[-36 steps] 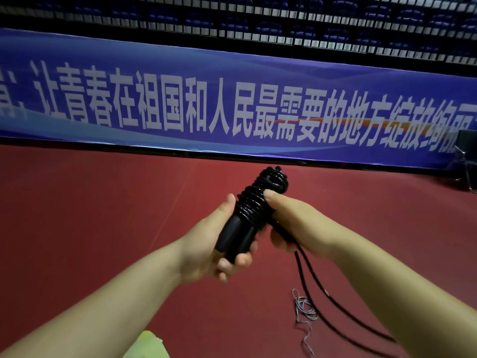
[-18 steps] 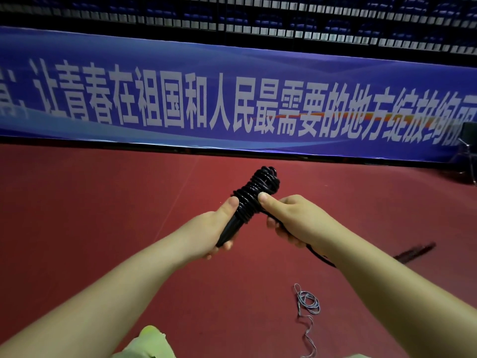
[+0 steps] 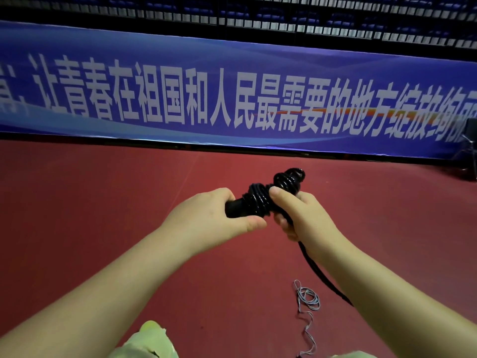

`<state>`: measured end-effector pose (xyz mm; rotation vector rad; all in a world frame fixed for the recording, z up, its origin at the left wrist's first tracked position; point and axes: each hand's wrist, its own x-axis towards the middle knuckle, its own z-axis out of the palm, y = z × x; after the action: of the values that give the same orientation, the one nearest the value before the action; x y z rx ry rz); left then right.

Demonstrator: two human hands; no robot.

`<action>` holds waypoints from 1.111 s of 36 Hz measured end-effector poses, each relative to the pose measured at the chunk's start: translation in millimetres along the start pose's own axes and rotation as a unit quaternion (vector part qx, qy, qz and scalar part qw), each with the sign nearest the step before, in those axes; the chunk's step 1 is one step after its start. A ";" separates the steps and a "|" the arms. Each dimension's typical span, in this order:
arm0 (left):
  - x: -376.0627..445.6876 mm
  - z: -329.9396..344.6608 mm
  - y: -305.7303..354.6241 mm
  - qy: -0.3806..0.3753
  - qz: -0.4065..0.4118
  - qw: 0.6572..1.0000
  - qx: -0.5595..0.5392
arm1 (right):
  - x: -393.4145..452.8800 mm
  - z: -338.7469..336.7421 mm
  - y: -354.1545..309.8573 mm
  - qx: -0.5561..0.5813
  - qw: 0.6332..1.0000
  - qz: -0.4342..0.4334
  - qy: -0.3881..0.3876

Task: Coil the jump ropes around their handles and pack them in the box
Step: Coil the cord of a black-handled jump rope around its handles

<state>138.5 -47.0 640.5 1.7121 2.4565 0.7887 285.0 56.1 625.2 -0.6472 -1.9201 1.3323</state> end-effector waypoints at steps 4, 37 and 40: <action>0.1 0.1 3.0 -0.118 0.037 0.989 -0.082 | -2.1 0.3 -2.5 -0.005 0.998 -0.052 -0.017; -15.0 36.1 10.5 -0.195 -0.004 0.912 -0.361 | -8.7 -29.7 3.0 -0.068 0.985 0.018 -0.155; -12.2 38.7 6.3 -0.179 -0.004 0.923 -0.339 | -8.8 -29.1 2.9 -0.119 0.982 0.025 -0.143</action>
<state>161.0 -41.5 606.6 1.4123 1.6668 1.0486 313.1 67.8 626.7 -0.6512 -2.3356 1.2925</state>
